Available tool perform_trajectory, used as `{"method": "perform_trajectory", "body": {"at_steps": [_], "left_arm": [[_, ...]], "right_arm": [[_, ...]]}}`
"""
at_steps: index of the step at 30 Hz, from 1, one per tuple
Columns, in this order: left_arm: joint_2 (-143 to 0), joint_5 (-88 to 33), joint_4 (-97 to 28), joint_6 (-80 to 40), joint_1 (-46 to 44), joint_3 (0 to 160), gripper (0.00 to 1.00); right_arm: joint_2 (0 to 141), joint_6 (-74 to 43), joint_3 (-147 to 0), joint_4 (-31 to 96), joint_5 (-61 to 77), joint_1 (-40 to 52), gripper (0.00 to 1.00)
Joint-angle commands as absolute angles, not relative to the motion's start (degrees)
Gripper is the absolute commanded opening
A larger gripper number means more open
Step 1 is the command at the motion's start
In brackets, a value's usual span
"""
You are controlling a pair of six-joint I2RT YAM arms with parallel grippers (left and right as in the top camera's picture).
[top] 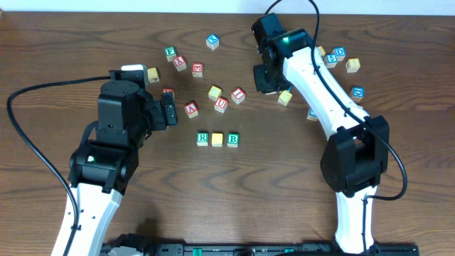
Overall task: Spell out ROBOT
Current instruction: 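Lift the O block and carry it toward the B block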
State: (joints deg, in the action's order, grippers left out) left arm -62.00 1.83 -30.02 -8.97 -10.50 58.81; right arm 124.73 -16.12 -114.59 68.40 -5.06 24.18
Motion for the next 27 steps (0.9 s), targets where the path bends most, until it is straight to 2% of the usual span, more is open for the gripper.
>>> {"method": "perform_trajectory", "body": {"at_steps": [1,11,20,27], "left_arm": [[-61.7,2.1,-30.0,-8.8,-10.3,59.0,0.96],[-61.7,2.1,-30.0,-8.8,-10.3,59.0,0.96],[-61.7,2.1,-30.0,-8.8,-10.3,59.0,0.96],[-61.7,2.1,-30.0,-8.8,-10.3,59.0,0.96]], "right_arm": [[123.7,-17.6,-114.6,69.4,-4.3,25.6,0.01],[118.0,-19.3,-109.6,67.5,-6.1,28.0,0.01],[100.7,-22.7,-85.7,54.5,-5.5,28.4,0.01],[97.3,-27.5,-74.7,50.5,-5.8,31.0,0.01]]}}
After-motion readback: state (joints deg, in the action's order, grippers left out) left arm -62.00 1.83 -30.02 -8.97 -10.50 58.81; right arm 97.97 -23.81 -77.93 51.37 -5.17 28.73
